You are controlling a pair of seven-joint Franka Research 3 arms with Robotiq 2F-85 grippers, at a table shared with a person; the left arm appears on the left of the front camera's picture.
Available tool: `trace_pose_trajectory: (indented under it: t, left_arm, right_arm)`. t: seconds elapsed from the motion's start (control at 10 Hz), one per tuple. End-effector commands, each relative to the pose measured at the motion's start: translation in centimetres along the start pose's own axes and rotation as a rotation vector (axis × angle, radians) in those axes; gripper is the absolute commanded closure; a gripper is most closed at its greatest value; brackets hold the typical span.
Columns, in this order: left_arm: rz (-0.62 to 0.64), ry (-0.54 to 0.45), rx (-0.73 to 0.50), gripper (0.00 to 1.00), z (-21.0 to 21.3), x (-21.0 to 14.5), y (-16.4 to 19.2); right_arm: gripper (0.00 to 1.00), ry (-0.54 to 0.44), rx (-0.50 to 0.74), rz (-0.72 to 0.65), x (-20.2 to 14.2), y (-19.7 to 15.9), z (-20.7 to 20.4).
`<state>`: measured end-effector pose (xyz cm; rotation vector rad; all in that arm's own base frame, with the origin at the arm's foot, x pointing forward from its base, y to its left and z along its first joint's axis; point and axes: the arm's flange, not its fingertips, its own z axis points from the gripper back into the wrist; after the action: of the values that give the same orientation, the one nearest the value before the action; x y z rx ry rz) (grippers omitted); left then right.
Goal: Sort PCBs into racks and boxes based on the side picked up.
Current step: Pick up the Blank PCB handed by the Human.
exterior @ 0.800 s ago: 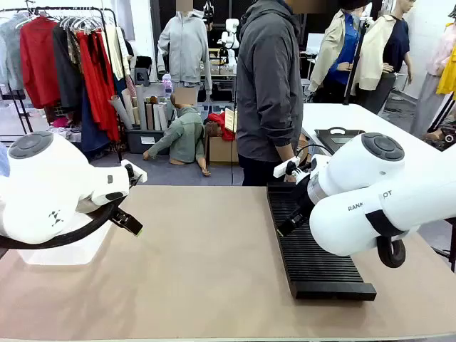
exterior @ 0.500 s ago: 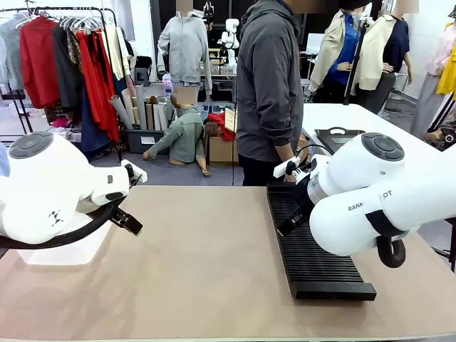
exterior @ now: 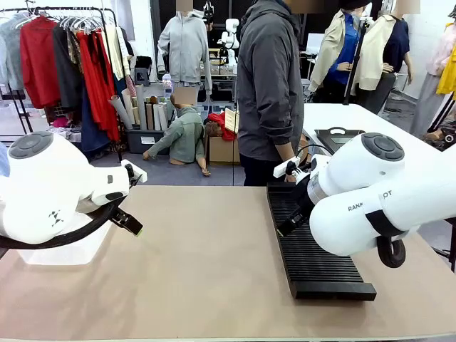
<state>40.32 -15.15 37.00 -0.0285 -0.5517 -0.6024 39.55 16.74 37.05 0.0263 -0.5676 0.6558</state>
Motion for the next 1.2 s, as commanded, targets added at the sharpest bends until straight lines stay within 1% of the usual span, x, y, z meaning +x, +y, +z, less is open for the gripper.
trace_pose_trajectory:
  t: [0.0,0.4,0.5,0.6,0.9,1.0,1.1]
  left_arm:
    - [0.0,0.0,0.0,0.0,0.0,0.0,0.0]
    - [0.0,0.0,0.0,0.0,0.0,0.0,0.0]
    - [0.02,0.004,0.025,0.0,0.2,0.5,0.5]
    - [0.024,0.023,-0.001,0.0,0.3,1.0,1.0]
    - [0.044,0.0,-0.047,0.0,1.4,1.9,2.6]
    - [0.053,0.005,-0.089,0.0,1.7,2.2,3.1]
    - [0.071,0.031,-0.119,0.0,2.1,2.8,3.7]
  right_arm:
    - [0.0,0.0,0.0,0.0,0.0,0.0,0.0]
    - [0.0,0.0,0.0,0.0,0.0,0.0,0.0]
    - [0.0,-0.017,-0.038,-0.022,0.4,-0.5,0.5]
    - [0.0,-0.01,-0.04,-0.026,1.0,-0.9,1.1]
    - [0.0,-0.007,-0.016,-0.028,2.7,-2.0,2.3]
    - [0.0,0.006,0.005,-0.046,3.3,-2.7,2.8]
    - [0.0,0.017,0.025,-0.081,3.8,-3.4,3.7]
